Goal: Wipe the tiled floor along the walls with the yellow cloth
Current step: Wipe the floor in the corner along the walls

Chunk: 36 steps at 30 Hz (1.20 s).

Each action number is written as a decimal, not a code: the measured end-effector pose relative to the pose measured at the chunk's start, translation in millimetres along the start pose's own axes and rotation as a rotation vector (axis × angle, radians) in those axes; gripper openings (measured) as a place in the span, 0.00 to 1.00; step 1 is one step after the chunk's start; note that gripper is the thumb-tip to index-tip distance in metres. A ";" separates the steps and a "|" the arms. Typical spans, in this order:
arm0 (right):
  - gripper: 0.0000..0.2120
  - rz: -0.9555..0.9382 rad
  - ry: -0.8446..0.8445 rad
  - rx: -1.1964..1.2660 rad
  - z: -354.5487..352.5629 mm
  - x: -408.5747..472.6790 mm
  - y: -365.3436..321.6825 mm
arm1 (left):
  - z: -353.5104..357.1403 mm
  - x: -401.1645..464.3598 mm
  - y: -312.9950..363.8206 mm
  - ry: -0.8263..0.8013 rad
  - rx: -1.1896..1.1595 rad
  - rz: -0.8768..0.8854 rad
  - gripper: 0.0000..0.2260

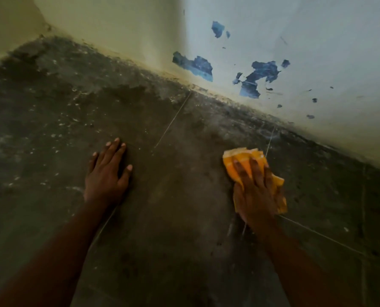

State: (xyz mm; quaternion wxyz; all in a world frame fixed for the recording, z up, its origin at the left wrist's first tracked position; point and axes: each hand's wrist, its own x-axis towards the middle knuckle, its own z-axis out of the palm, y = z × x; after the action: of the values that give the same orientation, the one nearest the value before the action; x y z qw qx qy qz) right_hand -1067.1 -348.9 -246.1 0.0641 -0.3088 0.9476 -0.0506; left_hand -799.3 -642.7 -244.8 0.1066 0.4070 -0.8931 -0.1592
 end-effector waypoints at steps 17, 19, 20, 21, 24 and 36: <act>0.30 0.392 -0.066 0.208 -12.8 48.9 7.2 | -1.5 -1.4 2.4 0.006 0.000 -0.013 0.34; 0.31 0.313 -0.093 0.224 -15.8 58.1 -16.2 | -2.6 -1.9 2.6 0.000 -0.002 -0.015 0.34; 0.31 0.196 -0.092 0.175 -13.1 50.3 -22.2 | -2.7 -2.2 2.4 0.000 -0.003 -0.015 0.35; 0.31 0.069 -0.088 0.104 -9.1 35.1 -22.3 | -3.0 -1.8 2.5 -0.001 -0.007 -0.016 0.35; 0.32 -0.017 -0.066 0.043 -2.6 -15.9 4.3 | -3.8 -0.9 1.9 0.000 -0.028 -0.019 0.34; 0.32 0.186 -0.091 0.194 -12.3 67.4 -48.6 | -1.3 -1.8 -0.9 0.014 -0.039 -0.003 0.34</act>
State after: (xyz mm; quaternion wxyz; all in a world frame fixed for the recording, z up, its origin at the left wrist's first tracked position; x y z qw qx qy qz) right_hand -1094.8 -427.2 -233.4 0.1408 -0.2138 0.9590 -0.1218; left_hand -797.1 -642.2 -244.0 0.1204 0.4072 -0.8885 -0.1740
